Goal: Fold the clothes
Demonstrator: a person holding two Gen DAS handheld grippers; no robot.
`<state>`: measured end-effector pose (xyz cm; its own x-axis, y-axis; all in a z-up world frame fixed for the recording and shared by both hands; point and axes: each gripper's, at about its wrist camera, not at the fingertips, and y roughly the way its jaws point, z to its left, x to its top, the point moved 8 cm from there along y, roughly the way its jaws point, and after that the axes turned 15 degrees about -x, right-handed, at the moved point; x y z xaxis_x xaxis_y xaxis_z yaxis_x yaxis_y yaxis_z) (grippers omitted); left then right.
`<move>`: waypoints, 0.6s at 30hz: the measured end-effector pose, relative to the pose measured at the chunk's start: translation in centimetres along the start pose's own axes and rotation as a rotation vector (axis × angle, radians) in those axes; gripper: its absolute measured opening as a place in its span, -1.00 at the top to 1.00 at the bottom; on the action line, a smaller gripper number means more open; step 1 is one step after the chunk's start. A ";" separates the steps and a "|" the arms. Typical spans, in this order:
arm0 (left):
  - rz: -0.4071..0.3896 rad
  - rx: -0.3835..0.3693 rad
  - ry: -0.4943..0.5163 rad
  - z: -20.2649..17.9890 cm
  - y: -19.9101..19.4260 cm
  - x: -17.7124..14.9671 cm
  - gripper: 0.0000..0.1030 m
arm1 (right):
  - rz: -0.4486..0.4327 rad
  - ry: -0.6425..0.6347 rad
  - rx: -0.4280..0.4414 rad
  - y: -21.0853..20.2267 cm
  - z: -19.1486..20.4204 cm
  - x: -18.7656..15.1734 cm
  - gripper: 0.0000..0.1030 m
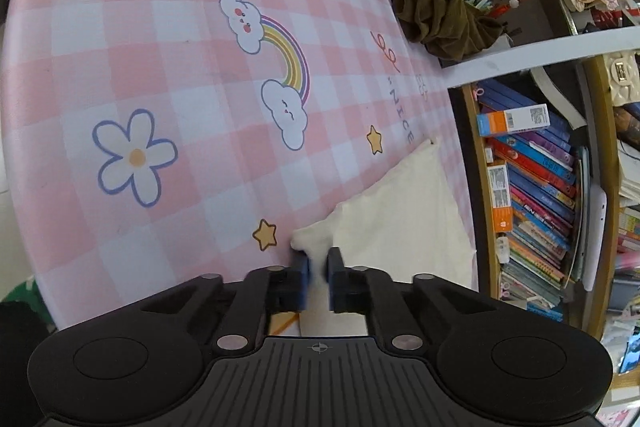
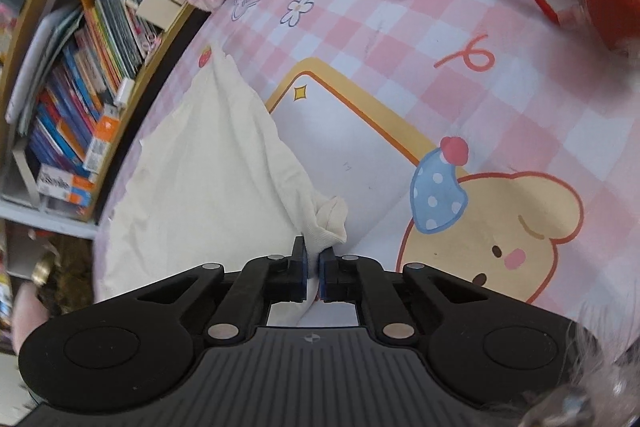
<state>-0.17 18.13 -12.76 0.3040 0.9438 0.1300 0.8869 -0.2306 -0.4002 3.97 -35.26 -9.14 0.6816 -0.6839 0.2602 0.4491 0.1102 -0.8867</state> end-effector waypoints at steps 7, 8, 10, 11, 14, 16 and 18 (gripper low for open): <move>0.036 -0.047 0.243 -2.8 -3.4 0.8 0.91 | -0.055 -0.086 0.019 -4.9 0.4 -1.3 0.91; 0.060 -0.012 0.225 -1.4 -3.3 0.7 0.92 | -0.043 -0.087 0.000 -4.7 -0.3 -1.6 0.91; 0.078 -0.013 0.163 0.4 -3.5 0.3 0.92 | 0.010 -0.080 -0.079 -3.0 -2.4 -2.8 0.91; 0.080 -0.025 0.134 1.1 -3.6 0.1 0.91 | 0.016 -0.090 -0.095 -2.7 -2.9 -3.2 0.92; 0.091 -0.028 0.143 1.5 -3.7 -0.5 0.84 | 0.007 -0.147 -0.123 -2.7 -3.4 -3.7 0.88; 0.093 -0.029 0.152 1.5 -3.6 -0.7 0.80 | 0.003 -0.186 -0.159 -3.0 -3.3 -3.5 0.74; 0.086 -0.037 0.144 1.4 -3.6 -0.7 0.77 | -0.042 -0.239 -0.225 -3.6 -3.1 -3.0 0.35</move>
<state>-4.08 18.62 -12.71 0.4236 0.8770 0.2266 0.8670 -0.3200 -0.3820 -1.49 -35.89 -7.88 0.7934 -0.4930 0.3570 0.3589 -0.0947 -0.9285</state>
